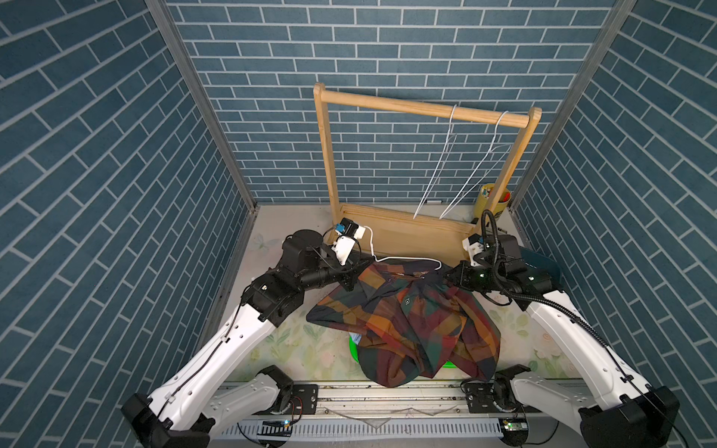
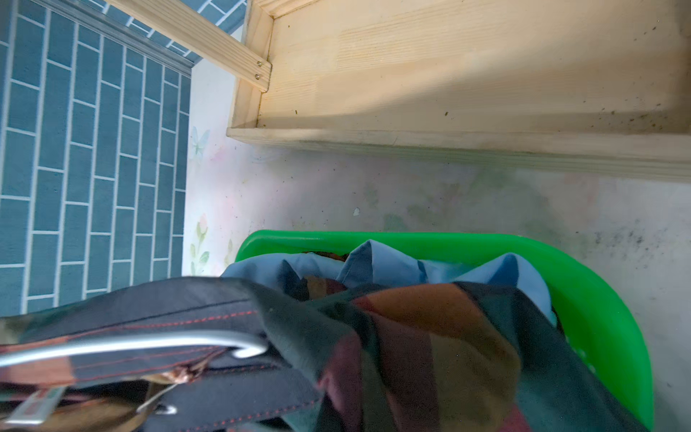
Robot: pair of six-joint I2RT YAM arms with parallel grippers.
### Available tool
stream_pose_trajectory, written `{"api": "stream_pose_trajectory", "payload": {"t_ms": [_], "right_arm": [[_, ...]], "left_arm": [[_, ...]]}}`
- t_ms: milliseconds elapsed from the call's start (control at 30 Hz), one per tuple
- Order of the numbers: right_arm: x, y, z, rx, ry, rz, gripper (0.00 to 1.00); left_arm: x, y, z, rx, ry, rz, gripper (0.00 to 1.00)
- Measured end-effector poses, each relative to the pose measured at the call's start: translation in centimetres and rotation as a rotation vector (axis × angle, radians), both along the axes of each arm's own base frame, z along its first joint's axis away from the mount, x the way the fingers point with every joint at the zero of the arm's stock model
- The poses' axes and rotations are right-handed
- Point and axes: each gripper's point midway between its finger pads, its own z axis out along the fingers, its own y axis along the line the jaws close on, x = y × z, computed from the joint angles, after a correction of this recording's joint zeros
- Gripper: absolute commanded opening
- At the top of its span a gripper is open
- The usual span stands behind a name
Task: Remove the clothespins securing long-sleeve shirts to the hanger
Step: Remove the long-sleeve shirt from the hanger.
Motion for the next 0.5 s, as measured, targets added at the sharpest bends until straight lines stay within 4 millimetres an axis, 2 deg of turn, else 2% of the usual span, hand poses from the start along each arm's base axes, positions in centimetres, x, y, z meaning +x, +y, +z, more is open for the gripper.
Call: {"api": "stream_pose_trajectory", "payload": {"t_ms": [133,333,500], "right_arm": [[-0.1,-0.3,-0.9,-0.025,0.011,-0.031,0.0],[0.0,-0.7,-0.9,-0.039,-0.003,-0.064,0.0],[-1.5,0.6,-0.7,-0.05,-0.057,-0.034,0.0]], "left_arm": [[1.3,-0.3,1.3,-0.059,-0.026,0.036,0.0],[2.0,-2.1,1.1,-0.059,-0.024,0.02,0.0],[2.3,-3.7,1.2,-0.061,-0.034,0.002,0.0]]}}
